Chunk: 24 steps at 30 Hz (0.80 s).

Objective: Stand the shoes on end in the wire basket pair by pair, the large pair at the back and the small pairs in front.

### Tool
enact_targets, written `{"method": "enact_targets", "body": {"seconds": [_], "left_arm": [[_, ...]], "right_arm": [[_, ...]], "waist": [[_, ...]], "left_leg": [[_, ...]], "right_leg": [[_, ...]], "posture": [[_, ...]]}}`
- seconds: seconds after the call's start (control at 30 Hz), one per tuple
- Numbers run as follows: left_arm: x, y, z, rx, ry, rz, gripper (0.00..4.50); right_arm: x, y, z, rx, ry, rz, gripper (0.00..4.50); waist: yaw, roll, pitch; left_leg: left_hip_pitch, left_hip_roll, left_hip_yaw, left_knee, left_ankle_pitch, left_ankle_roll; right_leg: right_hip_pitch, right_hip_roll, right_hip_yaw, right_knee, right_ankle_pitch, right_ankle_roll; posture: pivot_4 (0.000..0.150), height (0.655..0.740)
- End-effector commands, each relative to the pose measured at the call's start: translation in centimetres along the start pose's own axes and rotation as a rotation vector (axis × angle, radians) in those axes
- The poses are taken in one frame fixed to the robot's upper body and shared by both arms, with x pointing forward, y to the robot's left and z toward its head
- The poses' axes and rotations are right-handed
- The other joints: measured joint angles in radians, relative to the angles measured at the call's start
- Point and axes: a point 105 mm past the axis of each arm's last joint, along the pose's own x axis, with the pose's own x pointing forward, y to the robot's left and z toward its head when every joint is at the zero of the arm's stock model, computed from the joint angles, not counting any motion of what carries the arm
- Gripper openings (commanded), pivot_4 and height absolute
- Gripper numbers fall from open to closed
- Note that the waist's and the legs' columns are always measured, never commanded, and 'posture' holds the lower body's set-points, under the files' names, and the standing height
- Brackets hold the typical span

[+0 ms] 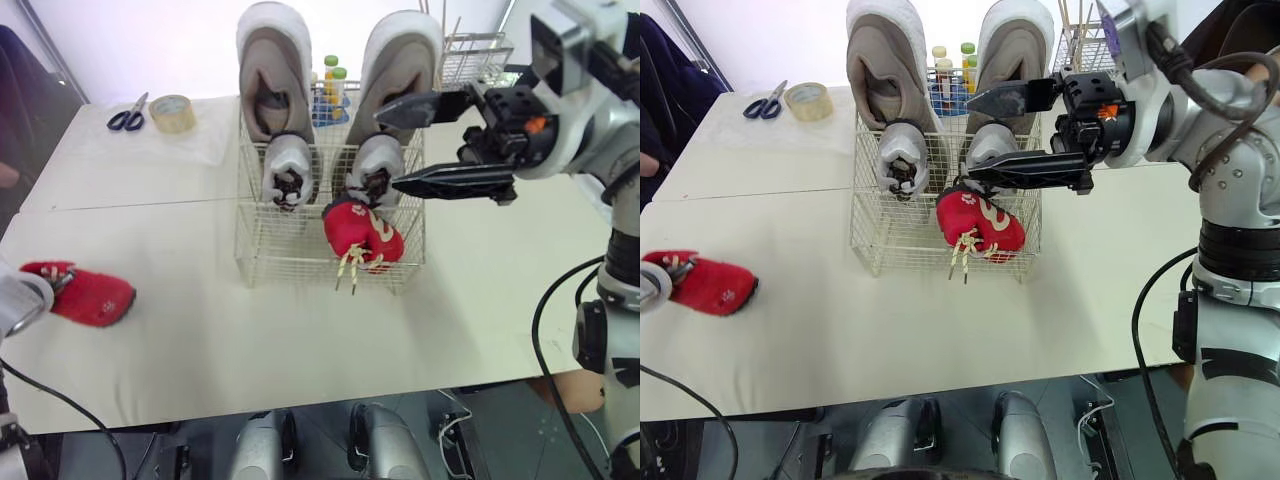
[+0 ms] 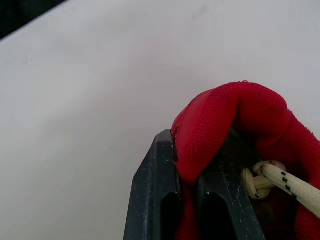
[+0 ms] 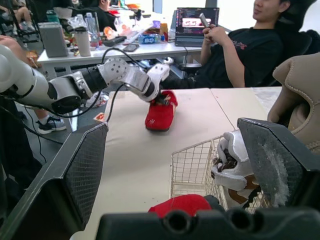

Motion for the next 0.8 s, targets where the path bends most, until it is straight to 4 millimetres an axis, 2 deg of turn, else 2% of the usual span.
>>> {"method": "enact_targets", "body": {"seconds": [0.03, 0.1, 0.17, 0.27, 0.37, 0.47, 0.6, 0.8], "left_arm": [[-5.3, -8.9, 8.2, -0.049, -0.337, -0.428, 0.06], [-8.8, -13.4, 9.9, -0.032, -0.443, -0.669, 0.06], [-12.6, -16.8, 10.8, 0.032, -0.558, -0.881, 0.06], [-17.8, -20.5, 10.2, 0.131, -0.659, -1.16, 0.06], [-21.0, -22.8, 8.3, 0.184, -0.692, -1.346, 0.06], [-22.6, -23.9, 5.7, 0.259, -0.683, -1.449, 0.06], [-22.7, -24.3, 0.9, 0.401, -0.604, -1.495, 0.06], [-22.2, -24.0, -1.9, 0.499, -0.653, -1.444, 0.06]], "right_arm": [[-0.4, 0.3, 1.1, -0.055, -0.017, -0.037, 4.5], [-0.6, 0.2, 1.2, -0.054, -0.023, -0.061, 4.5], [-0.7, 0.3, 1.1, -0.05, -0.024, -0.076, 4.5], [-1.2, 0.4, 0.8, -0.046, -0.006, -0.123, 4.5], [-2.1, 0.5, 0.7, -0.029, 0.003, -0.176, 4.5], [-2.7, 1.0, 0.6, -0.014, 0.006, -0.217, 4.5], [-2.9, 1.5, 0.2, -0.007, 0.01, -0.26, 4.5], [-2.8, 2.0, 0.0, 0.004, 0.012, -0.284, 4.5]], "waist": [[0.01, -0.007, 0.0], [0.007, -0.008, -0.001], [0.006, -0.008, -0.001], [0.006, -0.008, -0.001], [0.006, -0.008, -0.001], [0.004, -0.008, 0.0], [0.002, -0.008, 0.0], [0.008, -0.007, 0.0]], "left_leg": [[-0.001, 0.0, 0.0, 0.001, 0.0, 0.0], [-0.003, -0.001, 0.0, 0.002, -0.001, 0.003], [-0.003, -0.002, 0.002, 0.002, -0.003, 0.006], [-0.003, -0.003, 0.004, 0.001, -0.003, 0.007], [-0.002, -0.003, 0.005, 0.001, -0.003, 0.007], [-0.001, -0.002, 0.005, 0.001, -0.002, 0.006], [0.001, -0.002, 0.005, 0.001, -0.002, 0.005], [-0.001, 0.0, 0.002, 0.009, -0.002, 0.007]], "right_leg": [[0.0, 0.0, -0.001, 0.0, 0.0, 0.0], [0.001, -0.001, -0.002, -0.004, 0.001, 0.0], [0.002, -0.002, -0.001, -0.007, 0.001, 0.001], [0.003, -0.001, -0.001, -0.009, 0.002, 0.003], [0.003, 0.001, -0.002, -0.009, 0.002, 0.004], [0.003, 0.001, -0.002, -0.009, 0.001, 0.004], [0.003, 0.001, -0.001, -0.007, 0.001, 0.004], [0.005, 0.002, -0.001, -0.003, 0.001, 0.004]], "posture": [[0.15, 0.74], [0.15, 0.74], [0.15, 0.74], [0.15, 0.74], [0.15, 0.74], [0.15, 0.74], [0.15, 0.74], [0.15, 0.74]]}}
